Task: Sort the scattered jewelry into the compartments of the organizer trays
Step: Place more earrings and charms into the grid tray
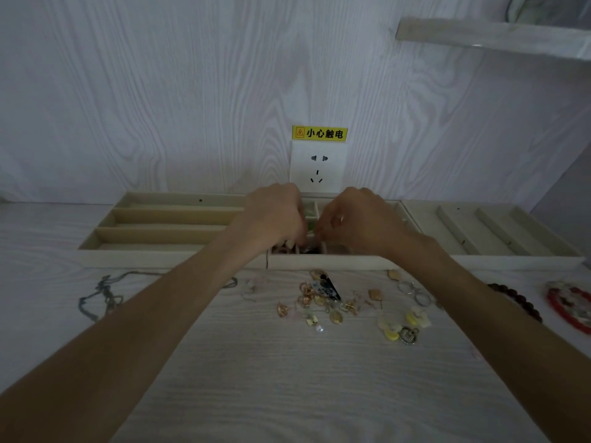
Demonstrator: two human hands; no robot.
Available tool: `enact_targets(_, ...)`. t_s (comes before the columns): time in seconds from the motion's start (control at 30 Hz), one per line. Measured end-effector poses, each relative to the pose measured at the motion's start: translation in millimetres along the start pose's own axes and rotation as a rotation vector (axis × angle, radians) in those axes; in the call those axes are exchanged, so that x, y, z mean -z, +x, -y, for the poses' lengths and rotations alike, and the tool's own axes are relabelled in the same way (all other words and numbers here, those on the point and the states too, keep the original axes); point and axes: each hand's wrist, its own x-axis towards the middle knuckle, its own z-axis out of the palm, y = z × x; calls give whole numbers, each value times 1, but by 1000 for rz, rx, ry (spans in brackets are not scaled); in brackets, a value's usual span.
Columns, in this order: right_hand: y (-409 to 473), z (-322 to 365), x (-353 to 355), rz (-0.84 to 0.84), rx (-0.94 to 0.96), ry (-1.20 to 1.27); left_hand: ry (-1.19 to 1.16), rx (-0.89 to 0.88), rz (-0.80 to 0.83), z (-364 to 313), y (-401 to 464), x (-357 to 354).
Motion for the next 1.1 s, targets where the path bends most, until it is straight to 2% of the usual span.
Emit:
enact_targets(0.17, -14, -4, 20, 92, -30, 120, -191, -78, 66, 6, -10, 6)
enact_targets(0.3, -39, 3, 21, 289, -44, 78, -445, -176, 95, 8, -33, 12)
enact_targets(0.47, -57, 8, -4, 231, -125, 20, -380, -228, 124, 13, -61, -8)
enact_targets(0.6, -56, 4, -12, 260, -239, 18, -257, -238, 147, 14, -75, -16)
enact_targets(0.73, -53, 6, -9, 284, -274, 42, -179, -230, 118, 10, -81, -14)
enact_targets(1.1, -52, 7, 34, 256, -160, 370, -441, -294, 148, 9, -76, 8)
